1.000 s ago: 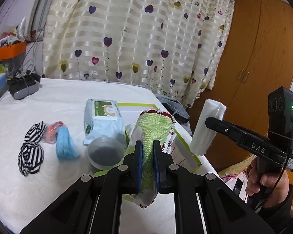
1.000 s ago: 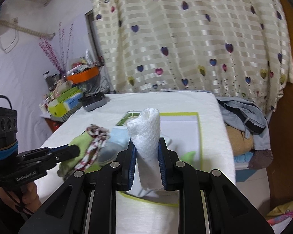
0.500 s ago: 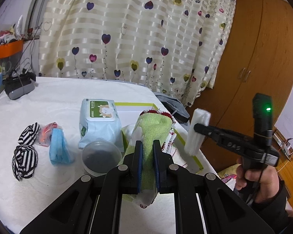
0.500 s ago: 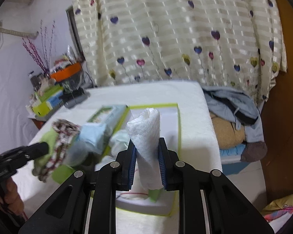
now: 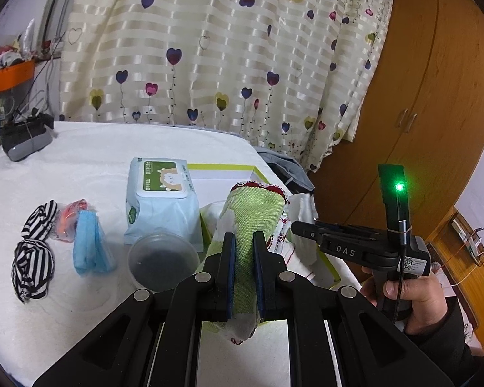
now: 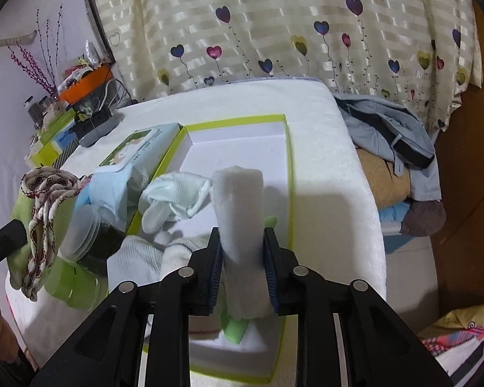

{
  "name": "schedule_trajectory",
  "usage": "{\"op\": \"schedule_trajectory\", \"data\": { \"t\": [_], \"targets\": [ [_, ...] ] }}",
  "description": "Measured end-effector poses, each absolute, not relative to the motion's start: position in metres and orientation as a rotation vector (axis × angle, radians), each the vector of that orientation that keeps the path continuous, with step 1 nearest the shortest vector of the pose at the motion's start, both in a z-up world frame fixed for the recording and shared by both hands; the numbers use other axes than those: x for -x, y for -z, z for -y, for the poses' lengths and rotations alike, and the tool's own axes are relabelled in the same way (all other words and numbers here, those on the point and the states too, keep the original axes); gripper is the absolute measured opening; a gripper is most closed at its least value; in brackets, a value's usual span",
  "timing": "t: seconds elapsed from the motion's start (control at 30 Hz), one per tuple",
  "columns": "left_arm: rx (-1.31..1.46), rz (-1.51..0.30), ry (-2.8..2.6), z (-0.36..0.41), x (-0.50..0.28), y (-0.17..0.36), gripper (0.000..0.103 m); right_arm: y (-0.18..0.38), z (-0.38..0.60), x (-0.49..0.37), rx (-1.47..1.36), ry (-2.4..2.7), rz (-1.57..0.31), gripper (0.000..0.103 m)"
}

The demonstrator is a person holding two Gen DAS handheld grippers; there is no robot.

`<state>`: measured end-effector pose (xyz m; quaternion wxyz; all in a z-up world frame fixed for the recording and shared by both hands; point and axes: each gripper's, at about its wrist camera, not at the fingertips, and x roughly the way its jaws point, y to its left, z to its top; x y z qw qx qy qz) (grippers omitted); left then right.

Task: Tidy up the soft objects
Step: 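Lower the white paper roll into the box and open the right gripper, then lower the green towel into the box and open the left gripper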

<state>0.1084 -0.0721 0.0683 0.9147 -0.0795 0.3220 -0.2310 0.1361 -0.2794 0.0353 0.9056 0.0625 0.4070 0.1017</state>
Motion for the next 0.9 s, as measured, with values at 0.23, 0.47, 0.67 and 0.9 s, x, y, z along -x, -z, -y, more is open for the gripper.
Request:
{"op": "schedule_trajectory", "data": {
  "t": [0.23,0.47,0.67,0.9],
  "targets": [
    [0.152,-0.669,0.476,0.079,-0.115,-0.069,0.01,-0.039,0.283,-0.134,-0.163,-0.223,-0.807,0.042],
    [0.127,-0.68,0.483,0.092,-0.125,-0.07,0.01,-0.044,0.295,-0.121,-0.214,-0.216,-0.77,0.042],
    [0.092,-0.712,0.476,0.113,-0.144,-0.062,0.01,-0.05,0.305,-0.108,-0.24,-0.223,-0.739,0.042],
    [0.037,-0.749,0.476,0.142,-0.166,-0.05,0.01,-0.055,0.313,-0.102,-0.25,-0.247,-0.706,0.042]
  ]
}}
